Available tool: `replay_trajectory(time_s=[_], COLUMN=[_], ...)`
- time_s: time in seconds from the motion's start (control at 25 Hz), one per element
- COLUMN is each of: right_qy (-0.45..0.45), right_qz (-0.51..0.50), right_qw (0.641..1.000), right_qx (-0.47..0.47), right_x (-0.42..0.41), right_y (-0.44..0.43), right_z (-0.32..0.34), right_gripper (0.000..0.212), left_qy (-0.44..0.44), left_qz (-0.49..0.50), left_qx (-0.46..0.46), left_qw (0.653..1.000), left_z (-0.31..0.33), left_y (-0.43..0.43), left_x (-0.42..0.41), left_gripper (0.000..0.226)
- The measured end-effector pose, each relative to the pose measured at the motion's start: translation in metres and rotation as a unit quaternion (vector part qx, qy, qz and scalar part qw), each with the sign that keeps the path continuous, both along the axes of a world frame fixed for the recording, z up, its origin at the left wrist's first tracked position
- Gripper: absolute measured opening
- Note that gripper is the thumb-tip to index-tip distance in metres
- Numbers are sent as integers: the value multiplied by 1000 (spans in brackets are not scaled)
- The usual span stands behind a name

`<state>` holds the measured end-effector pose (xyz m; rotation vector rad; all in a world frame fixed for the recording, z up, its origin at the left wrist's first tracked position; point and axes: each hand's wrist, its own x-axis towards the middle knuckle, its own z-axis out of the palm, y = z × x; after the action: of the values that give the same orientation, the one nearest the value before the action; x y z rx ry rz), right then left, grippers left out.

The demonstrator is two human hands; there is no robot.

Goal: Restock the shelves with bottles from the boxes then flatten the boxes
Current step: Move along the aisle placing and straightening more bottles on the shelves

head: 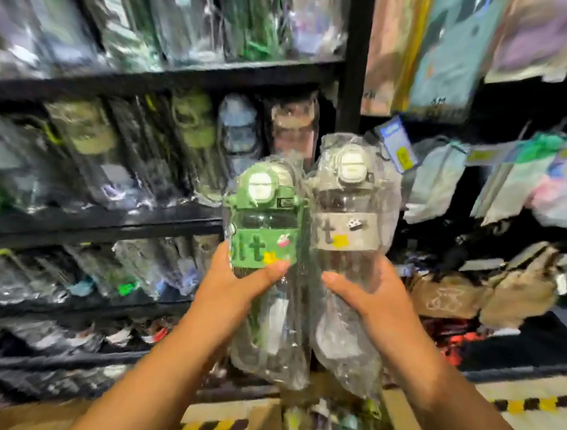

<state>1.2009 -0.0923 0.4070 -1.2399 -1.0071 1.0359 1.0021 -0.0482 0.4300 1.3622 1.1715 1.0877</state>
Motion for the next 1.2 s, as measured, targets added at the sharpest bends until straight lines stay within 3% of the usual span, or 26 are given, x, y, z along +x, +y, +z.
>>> replay_trajectory(time_s=[0.16, 0.36, 0.48, 0.6, 0.84, 0.96, 1.2], right_qy=[-36, -57, -100, -135, -163, -172, -218], right_qz=[39, 68, 57, 2, -131, -203, -325], right_qw=[996, 985, 975, 967, 947, 932, 891], right_qx=[68, 148, 192, 216, 242, 245, 230], right_x=[-11, -26, -37, -44, -60, -74, -85], right_y=[15, 43, 69, 100, 168, 202, 254], right_z=[94, 189, 242, 277, 296, 287, 271], right_gripper=[68, 59, 84, 103, 68, 64, 92], left_qy=[-72, -87, -85, -75, -64, -73, -84], left_qz=[-22, -24, -18, -41, 6, 5, -30], left_qx=[52, 135, 190, 223, 249, 249, 260], left_qw=[996, 987, 978, 971, 966, 966, 962], left_z=[86, 182, 241, 278, 293, 283, 276], left_y=[-4, 16, 35, 60, 145, 188, 242], left_x=[-13, -32, -50, -67, -112, -134, -136], left_gripper=[62, 59, 44, 47, 90, 77, 51])
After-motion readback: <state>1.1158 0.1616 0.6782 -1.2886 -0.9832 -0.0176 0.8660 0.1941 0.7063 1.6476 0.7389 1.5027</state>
